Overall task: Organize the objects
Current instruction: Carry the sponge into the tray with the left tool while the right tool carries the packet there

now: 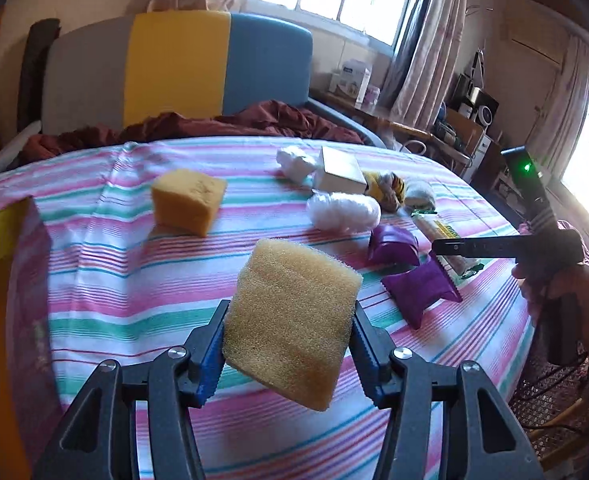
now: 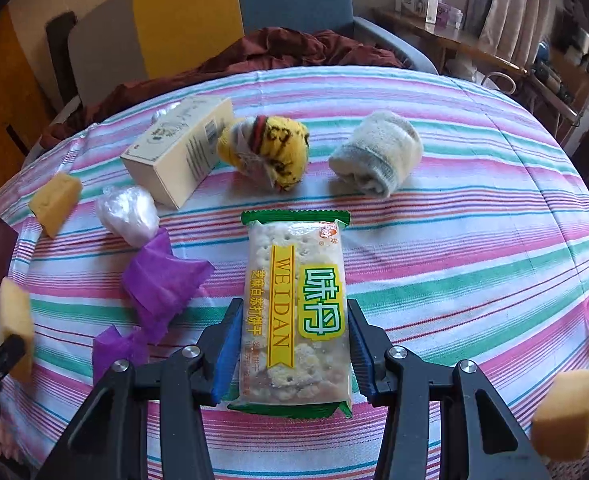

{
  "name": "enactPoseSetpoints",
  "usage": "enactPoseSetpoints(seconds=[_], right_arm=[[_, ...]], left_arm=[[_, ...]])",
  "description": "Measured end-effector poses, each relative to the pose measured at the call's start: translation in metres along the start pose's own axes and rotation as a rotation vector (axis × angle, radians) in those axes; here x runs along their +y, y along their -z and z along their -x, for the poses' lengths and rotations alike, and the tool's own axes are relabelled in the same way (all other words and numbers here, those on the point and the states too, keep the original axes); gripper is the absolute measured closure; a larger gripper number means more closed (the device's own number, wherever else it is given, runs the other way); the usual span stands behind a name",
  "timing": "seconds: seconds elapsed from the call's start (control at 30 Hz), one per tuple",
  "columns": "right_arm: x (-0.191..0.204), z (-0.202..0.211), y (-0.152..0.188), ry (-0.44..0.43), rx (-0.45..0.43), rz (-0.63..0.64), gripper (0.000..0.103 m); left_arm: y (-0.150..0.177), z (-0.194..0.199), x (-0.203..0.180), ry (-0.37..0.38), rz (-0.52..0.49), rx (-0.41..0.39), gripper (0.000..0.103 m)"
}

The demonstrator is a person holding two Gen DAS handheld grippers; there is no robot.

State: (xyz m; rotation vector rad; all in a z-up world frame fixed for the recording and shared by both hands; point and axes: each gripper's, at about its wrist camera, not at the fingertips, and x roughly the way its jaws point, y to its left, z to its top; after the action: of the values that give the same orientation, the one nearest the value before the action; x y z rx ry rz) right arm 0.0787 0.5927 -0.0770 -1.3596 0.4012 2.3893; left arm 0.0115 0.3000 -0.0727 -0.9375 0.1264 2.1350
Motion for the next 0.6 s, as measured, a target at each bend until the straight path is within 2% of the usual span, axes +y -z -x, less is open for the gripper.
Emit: enactPoseSetpoints(seconds=[0.13, 0.37, 0.6], right_arm=[[0.004, 0.005, -0.002, -0.012, -0.029, 0.018, 0.054], [0.006, 0.01, -0.002, -0.014, -0.055, 0.021, 0.054], [0.009, 0.019, -0.004, -0.046, -0.106, 0.025, 0.054]], left_arm=[[-0.002, 0.018, 0.005, -0.011, 0.003, -0.026, 0.047], [-0.001, 0.049, 0.032, -0.037, 0.097, -0.056, 0.047], [0.004, 0.078, 0.073, -0.101, 0.192, -0.079, 0.047]])
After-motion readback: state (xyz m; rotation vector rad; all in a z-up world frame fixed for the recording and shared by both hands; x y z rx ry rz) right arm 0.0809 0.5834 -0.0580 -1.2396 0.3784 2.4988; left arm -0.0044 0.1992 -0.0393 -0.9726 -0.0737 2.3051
